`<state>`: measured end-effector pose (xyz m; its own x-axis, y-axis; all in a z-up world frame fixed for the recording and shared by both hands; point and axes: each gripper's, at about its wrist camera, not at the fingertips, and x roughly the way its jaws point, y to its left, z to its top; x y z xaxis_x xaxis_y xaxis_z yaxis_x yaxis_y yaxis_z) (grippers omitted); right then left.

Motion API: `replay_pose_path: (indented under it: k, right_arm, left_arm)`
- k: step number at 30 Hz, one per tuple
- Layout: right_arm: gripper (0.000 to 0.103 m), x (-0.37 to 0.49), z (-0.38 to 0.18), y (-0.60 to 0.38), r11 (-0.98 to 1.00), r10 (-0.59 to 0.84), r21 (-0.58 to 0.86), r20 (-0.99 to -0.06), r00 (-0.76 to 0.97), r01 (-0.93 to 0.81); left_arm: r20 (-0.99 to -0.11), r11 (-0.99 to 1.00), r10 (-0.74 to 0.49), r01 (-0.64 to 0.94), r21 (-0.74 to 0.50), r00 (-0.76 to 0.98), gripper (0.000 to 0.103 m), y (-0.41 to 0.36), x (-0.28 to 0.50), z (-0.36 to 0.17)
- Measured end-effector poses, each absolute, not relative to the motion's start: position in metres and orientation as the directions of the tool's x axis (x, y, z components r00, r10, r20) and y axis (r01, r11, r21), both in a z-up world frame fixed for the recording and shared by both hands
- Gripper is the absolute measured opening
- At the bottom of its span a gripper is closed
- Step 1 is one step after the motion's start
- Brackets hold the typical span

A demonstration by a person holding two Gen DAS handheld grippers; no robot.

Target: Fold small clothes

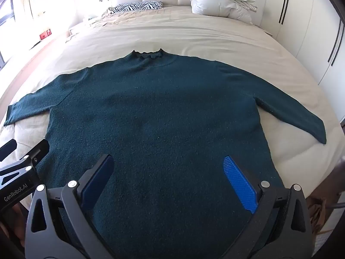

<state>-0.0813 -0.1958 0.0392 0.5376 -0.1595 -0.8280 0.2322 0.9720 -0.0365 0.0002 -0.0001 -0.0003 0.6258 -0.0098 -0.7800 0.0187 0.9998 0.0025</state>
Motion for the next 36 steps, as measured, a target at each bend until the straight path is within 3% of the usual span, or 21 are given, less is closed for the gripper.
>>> replay_pose_path:
  k: [36]
  right_arm:
    - [0.103, -0.082, 0.036, -0.189, 0.974, -0.184, -0.077, -0.821, 0.541, 0.213]
  left_arm:
    - [-0.786, 1.000, -0.016, 0.014, -0.009, 0.618, 0.103, 0.005, 0.000, -0.006]
